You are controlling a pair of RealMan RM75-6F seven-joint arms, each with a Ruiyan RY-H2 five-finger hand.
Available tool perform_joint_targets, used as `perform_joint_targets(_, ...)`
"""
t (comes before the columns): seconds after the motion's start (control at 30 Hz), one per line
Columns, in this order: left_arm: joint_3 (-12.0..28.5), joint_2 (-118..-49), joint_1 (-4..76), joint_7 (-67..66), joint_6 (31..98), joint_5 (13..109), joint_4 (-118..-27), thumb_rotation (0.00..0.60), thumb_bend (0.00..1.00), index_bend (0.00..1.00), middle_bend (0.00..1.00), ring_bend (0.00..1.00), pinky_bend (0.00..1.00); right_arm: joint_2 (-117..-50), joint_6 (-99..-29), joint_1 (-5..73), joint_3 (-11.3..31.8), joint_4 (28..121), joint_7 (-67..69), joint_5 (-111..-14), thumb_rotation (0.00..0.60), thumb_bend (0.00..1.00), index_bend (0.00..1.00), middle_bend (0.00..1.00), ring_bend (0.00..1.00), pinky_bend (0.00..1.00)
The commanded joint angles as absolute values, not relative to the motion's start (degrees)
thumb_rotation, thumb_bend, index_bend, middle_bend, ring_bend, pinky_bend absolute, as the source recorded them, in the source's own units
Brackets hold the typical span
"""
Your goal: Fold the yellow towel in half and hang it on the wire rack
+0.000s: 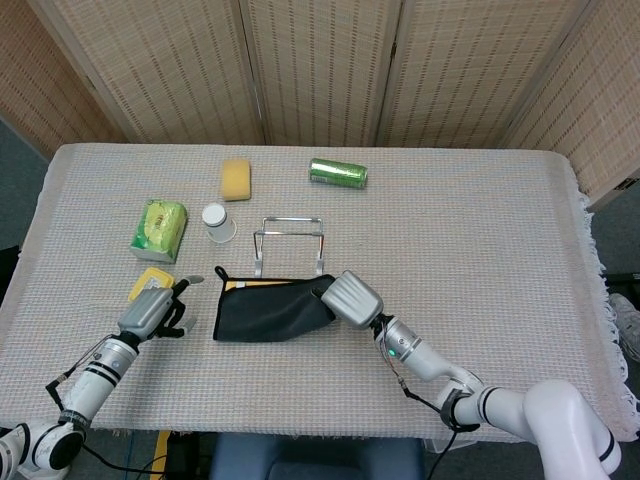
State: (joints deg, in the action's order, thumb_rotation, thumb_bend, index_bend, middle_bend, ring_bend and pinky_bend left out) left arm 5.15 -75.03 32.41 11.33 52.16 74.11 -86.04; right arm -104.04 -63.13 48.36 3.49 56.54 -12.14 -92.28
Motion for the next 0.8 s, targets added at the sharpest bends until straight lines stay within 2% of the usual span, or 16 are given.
perform_joint_targets(0.03,5.01,-74.81,32.25,10.97,52.50,74.40,-86.48,0.600,0.44,0.16,0.88,0.86,0.99,-101.77,-66.37,48.27,5.03,59.95,-11.22,-93.47,0.600,0.65,0.71,0.90,1.00,1.00)
perform_joint_targets(0.23,4.87,-74.29,31.83,9.71,53.58,74.76,-87.81,0.600,0.44,0.16,0.88,0.86,0.99,-95.82,-69.41,49.15,9.55,70.14,-13.93,-93.30,0.600,0.66,0.72,0.90,1.00,1.00)
perform_joint_targets(0.47,4.84,-73.72,31.48,9.07,54.19,74.72,-88.89,0.600,0.44,0.16,0.88,0.86,0.99,-89.04,-68.44,50.31,15.77,82.14,-24.74,-89.49,0.600,0.67,0.72,0.90,1.00,1.00)
perform_joint_targets(0.8,4.53,-73.12,30.80,9.18,54.92,75.08,-89.41,0.600,0.44,0.16,0.88,0.86,0.99,-86.39,-66.00,52.34,20.30,86.91,-31.75,-83.80,0.600,0.67,0.72,0.90,1.00,1.00)
